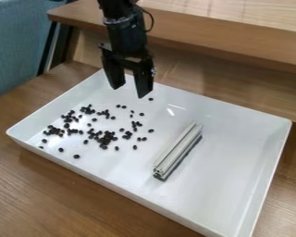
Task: Sweep into pile
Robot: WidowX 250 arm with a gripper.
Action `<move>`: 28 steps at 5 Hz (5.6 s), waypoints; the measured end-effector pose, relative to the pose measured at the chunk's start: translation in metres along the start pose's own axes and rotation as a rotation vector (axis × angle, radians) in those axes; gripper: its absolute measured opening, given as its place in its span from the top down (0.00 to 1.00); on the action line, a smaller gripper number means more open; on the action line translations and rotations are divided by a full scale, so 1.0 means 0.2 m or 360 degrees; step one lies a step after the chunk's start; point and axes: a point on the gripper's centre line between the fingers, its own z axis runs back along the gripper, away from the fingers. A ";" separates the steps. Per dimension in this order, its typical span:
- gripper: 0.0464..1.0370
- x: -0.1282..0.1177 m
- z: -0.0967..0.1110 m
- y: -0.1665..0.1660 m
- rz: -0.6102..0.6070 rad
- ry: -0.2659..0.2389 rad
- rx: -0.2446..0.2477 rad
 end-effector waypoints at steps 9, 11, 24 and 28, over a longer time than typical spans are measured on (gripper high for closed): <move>0.04 0.00 -0.41 -0.48 -0.0032 0.0189 -0.0062; 0.10 -0.02 -0.50 -0.49 -0.0044 0.0244 0.0018; 0.64 -0.18 -0.45 0.35 0.0133 0.0109 0.0103; 0.64 -0.26 -0.40 0.56 0.0292 0.0127 0.0160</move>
